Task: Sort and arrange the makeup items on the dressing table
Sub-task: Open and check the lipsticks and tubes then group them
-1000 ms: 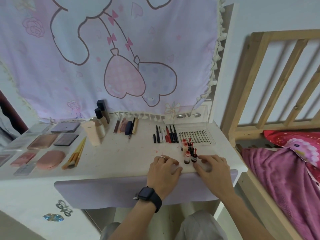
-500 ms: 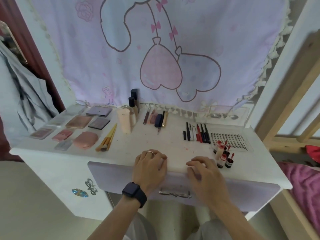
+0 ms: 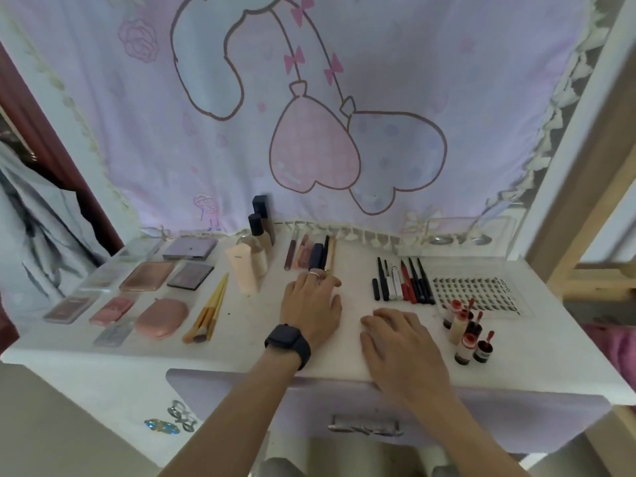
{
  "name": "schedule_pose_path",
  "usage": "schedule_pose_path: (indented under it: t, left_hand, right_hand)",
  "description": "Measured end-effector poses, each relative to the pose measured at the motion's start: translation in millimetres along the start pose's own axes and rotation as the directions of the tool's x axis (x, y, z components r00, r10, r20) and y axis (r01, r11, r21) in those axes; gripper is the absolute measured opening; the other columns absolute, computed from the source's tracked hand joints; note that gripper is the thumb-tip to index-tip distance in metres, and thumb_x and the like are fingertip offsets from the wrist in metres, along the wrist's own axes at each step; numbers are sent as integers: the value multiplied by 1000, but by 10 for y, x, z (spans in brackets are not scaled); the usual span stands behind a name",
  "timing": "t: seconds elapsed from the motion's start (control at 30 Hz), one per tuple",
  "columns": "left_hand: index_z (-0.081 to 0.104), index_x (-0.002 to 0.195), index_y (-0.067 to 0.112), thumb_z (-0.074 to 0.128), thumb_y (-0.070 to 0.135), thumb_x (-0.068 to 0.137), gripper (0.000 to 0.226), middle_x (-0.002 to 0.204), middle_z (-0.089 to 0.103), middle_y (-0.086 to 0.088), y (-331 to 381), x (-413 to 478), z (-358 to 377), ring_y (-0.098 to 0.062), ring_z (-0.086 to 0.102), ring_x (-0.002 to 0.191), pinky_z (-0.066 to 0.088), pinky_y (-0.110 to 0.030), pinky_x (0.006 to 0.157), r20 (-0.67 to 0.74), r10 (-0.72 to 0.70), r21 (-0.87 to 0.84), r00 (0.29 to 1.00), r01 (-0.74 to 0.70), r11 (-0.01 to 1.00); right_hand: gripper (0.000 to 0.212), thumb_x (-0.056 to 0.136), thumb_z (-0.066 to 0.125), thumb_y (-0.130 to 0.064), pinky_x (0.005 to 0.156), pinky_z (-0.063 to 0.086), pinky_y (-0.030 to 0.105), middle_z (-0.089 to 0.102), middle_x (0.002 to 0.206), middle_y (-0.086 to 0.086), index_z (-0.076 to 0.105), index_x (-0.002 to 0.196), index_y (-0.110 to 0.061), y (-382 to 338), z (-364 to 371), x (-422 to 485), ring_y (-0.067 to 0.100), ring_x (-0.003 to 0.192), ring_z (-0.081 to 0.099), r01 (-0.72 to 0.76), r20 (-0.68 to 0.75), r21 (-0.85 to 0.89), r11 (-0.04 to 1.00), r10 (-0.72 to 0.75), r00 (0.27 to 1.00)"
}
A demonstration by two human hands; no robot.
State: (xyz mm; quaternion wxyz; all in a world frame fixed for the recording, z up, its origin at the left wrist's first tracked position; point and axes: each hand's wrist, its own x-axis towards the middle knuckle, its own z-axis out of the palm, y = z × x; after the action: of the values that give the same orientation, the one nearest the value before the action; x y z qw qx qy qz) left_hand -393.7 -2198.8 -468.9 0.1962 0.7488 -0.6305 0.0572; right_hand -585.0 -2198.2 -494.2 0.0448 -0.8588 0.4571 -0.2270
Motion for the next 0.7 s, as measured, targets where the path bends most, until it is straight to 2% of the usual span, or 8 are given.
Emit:
schedule_pose_path:
  t: [0.1, 0.17, 0.3, 0.37, 0.43, 0.53, 0.6, 0.7]
  left_hand:
    - [55, 134, 23, 50, 34, 97, 39, 146, 48, -2, 35, 292, 50, -23, 36, 139, 19, -37, 119, -1, 45, 72, 999, -45, 996]
    - [60, 130, 19, 45, 37, 98, 40, 143, 53, -3, 40, 440, 78, -23, 34, 141, 9, -40, 124, 46, 60, 179, 997, -67, 981]
    - [72, 107, 19, 38, 42, 100, 43, 116, 69, 1, 53, 560, 40, -21, 48, 129, 12, -41, 123, 110, 50, 262, 993, -77, 962]
    - [71, 111, 20, 42, 47, 99, 42, 108, 71, 2, 75, 545, 1, -22, 51, 125, 18, -39, 121, 108, 55, 274, 993, -83, 958]
    - [64, 121, 20, 48, 46, 98, 38, 113, 69, -1, 100, 486, -25, -26, 46, 131, 26, -38, 116, 99, 38, 252, 994, -62, 966]
    - [57, 109, 19, 51, 37, 98, 22, 112, 66, -3, 148, 346, -79, -26, 53, 121, 40, -35, 93, 84, -7, 236, 996, -13, 972]
    - [53, 105, 18, 49, 31, 99, 14, 106, 66, -3, 176, 250, -112, -25, 58, 104, 38, -33, 77, 63, -49, 236, 997, 33, 971]
    - [55, 105, 17, 43, 30, 101, 18, 103, 64, -2, 182, 92, -130, -23, 54, 99, 35, -31, 72, 62, -94, 221, 994, 78, 972]
  right_hand:
    - [42, 97, 38, -45, 99, 45, 32, 60, 130, -6, 65, 125, -28, 2, -3, -3, 18, 121, 50, -6, 15, 23, 1000, 5, 1000]
    - [41, 97, 40, -45, 100, 44, 31, 59, 132, -7, 64, 126, -29, 4, 3, -4, 17, 122, 50, -16, 18, 31, 999, 16, 1000]
    - [39, 97, 41, -45, 100, 43, 30, 58, 133, -7, 64, 126, -30, 7, 4, 3, 16, 122, 49, -20, 15, 34, 999, 19, 1000]
    - [40, 97, 41, -46, 100, 43, 30, 58, 134, -8, 63, 126, -31, 8, 6, 2, 15, 122, 49, -21, 7, 34, 999, 21, 1000]
    - [40, 97, 40, -46, 101, 44, 30, 58, 134, -9, 63, 126, -32, 8, 13, -5, 14, 122, 48, -27, -2, 39, 999, 27, 1000]
    - [39, 97, 42, -46, 100, 44, 30, 58, 133, -9, 63, 126, -32, 13, 23, -8, 14, 122, 49, -27, -7, 30, 999, 27, 1000]
    - [37, 96, 46, -45, 98, 45, 31, 59, 132, -8, 65, 124, -31, 17, 32, -8, 16, 121, 51, -29, -22, 35, 999, 30, 999]
    - [37, 97, 46, -46, 98, 45, 31, 59, 132, -9, 64, 125, -31, 17, 38, -14, 15, 122, 50, -31, -20, 25, 999, 31, 999]
